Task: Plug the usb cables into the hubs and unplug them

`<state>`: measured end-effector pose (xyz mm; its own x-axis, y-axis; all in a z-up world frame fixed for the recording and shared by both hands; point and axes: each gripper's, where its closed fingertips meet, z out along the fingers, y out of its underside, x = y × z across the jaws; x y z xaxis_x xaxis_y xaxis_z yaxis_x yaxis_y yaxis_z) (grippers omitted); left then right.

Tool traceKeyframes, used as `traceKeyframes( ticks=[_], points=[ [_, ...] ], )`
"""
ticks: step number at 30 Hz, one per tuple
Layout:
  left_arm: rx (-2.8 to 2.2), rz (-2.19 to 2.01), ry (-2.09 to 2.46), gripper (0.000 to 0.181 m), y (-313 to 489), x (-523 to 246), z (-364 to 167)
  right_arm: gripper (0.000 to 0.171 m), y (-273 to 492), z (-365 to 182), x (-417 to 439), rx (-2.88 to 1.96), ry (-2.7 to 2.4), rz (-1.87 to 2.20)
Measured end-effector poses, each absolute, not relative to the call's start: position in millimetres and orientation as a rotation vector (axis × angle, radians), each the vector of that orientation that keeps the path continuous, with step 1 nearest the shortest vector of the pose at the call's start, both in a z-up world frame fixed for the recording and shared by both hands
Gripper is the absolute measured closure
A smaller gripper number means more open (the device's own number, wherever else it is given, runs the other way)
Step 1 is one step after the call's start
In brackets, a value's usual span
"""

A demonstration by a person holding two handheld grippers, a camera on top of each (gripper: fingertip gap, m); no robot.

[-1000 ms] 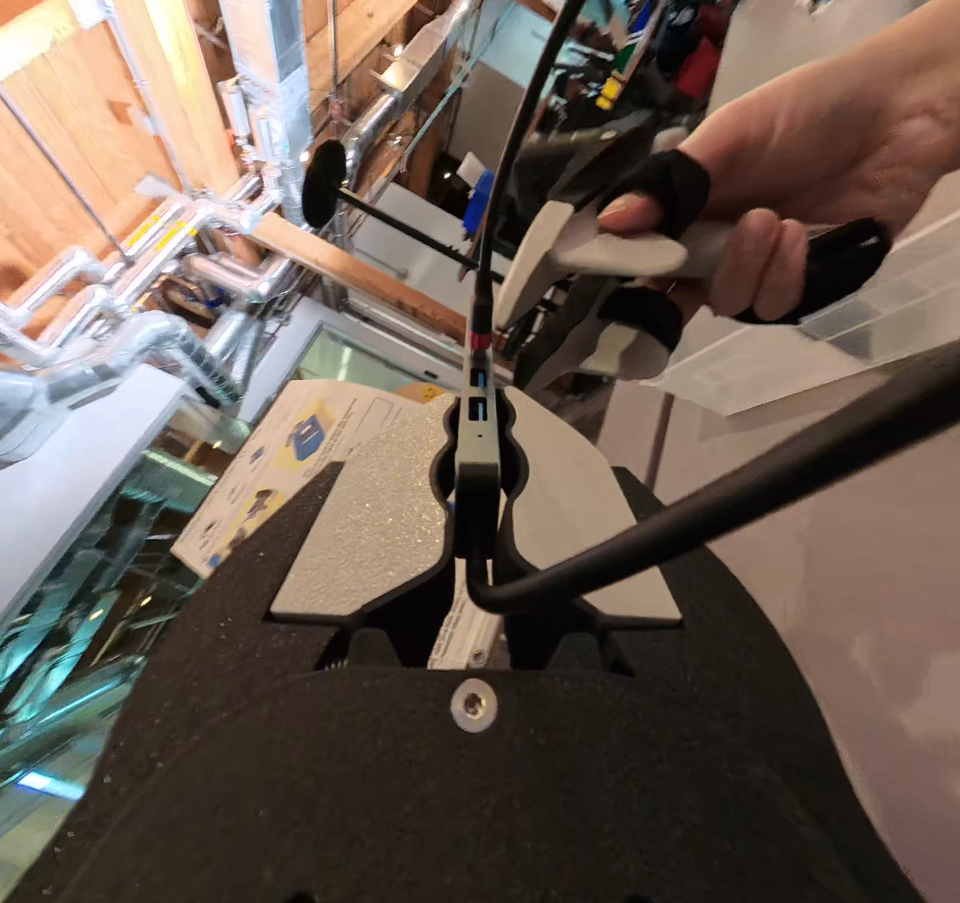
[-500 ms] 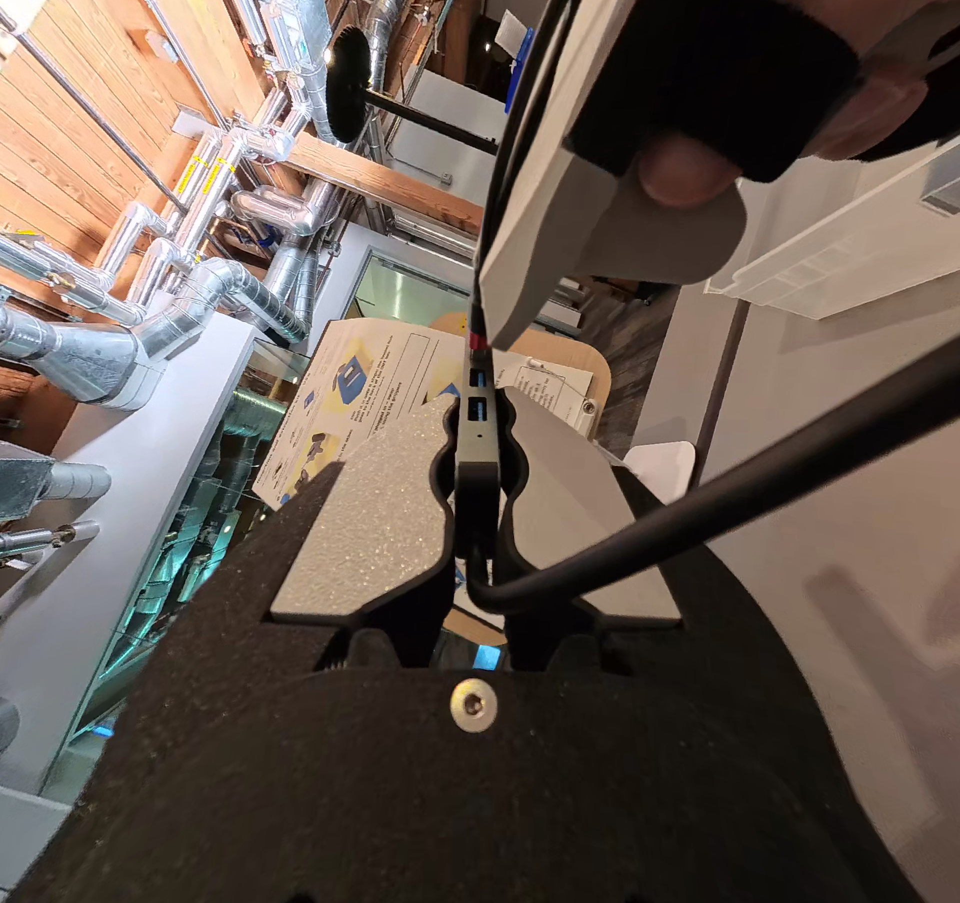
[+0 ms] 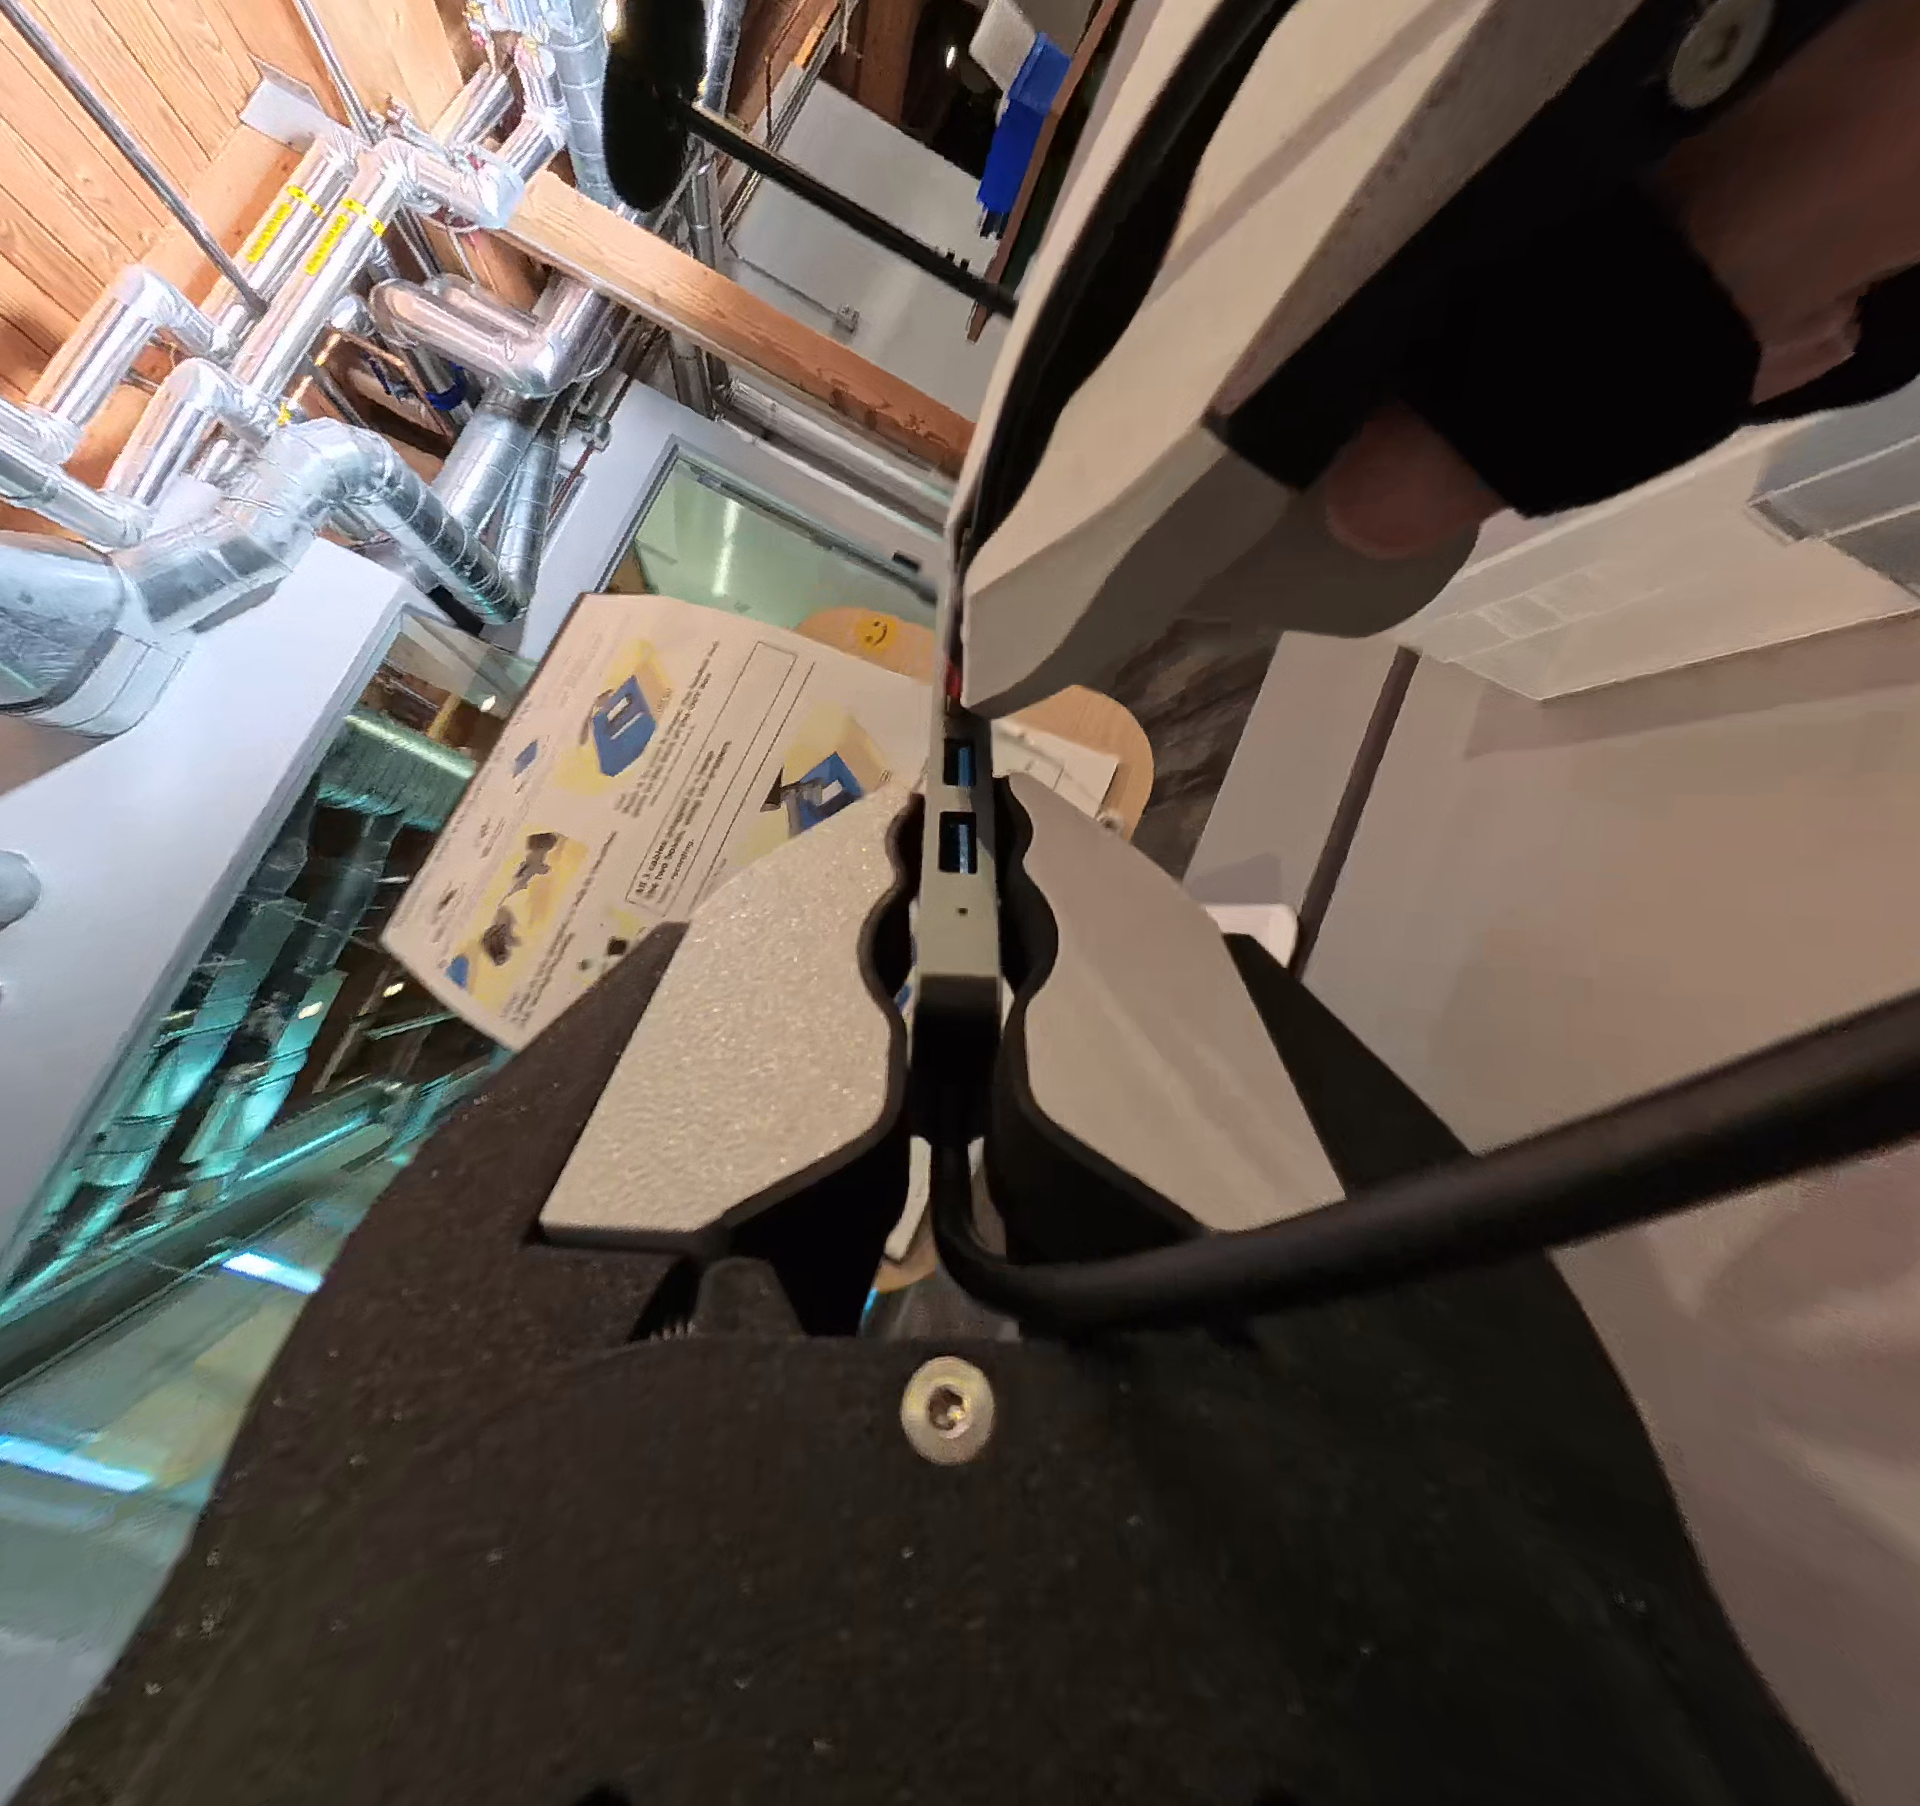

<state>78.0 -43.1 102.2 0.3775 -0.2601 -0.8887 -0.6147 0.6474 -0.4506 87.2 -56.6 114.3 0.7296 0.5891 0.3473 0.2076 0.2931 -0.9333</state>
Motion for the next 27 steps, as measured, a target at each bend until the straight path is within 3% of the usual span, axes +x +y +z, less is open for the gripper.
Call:
traceKeyframes(
  ticks=[6,9,13,17,19,27],
  points=[
    [-1.068,-0.105,1.179,0.125,-41.6,79.8,99.9,0.156,-59.6,127.9,98.2,-1.212,-0.743,0.219],
    [-1.236,-0.160,1.229,0.128,-22.7,68.9,76.0,0.156,-61.8,139.0,109.7,-1.158,-0.703,0.168],
    [-1.387,-0.415,0.955,0.140,5.9,34.4,90.8,0.156,-62.6,147.1,121.7,-1.089,-0.675,0.060],
    [-1.330,-1.103,0.875,0.111,-32.0,40.0,127.1,0.155,-57.6,139.2,117.1,-1.071,-0.684,-0.014],
    [-1.355,-1.107,0.936,0.099,-40.9,48.0,124.5,0.156,-54.8,135.2,115.1,-1.068,-0.677,-0.050],
    [-1.350,-1.007,0.953,0.125,-45.6,82.5,108.9,0.155,-54.0,136.8,122.2,-1.039,-0.591,-0.099]
  ],
)
